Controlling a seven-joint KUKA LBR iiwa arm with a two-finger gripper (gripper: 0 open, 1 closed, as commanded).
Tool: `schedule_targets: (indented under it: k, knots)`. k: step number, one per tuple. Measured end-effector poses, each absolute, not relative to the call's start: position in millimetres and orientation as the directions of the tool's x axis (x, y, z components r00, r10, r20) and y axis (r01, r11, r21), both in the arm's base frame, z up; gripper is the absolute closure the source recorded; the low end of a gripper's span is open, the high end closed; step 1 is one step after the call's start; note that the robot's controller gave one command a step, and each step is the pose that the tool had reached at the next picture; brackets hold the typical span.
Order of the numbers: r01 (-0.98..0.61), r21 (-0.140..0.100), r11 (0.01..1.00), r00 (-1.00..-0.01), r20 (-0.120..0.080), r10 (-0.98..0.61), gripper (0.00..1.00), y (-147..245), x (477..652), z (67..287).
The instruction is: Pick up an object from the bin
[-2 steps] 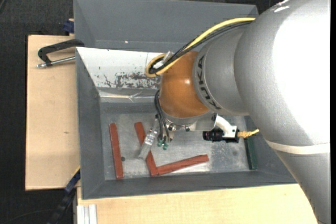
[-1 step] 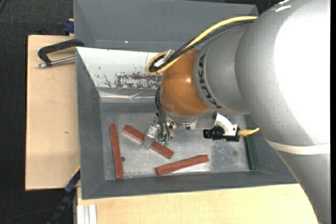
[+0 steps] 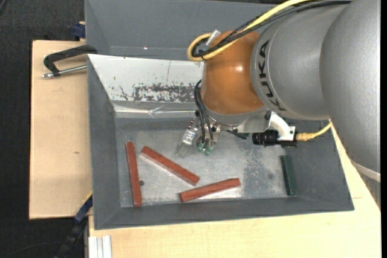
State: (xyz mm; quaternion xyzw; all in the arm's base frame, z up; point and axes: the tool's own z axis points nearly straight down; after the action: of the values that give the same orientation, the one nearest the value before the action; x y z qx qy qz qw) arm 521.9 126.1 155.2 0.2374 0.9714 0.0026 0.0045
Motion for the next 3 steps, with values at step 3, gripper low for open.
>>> schedule_targets:
  k: [3]
  knots:
    - [0.352, 0.003, 0.936, -0.936, -0.010, 0.352, 1.00, 42, 599.8, 191]
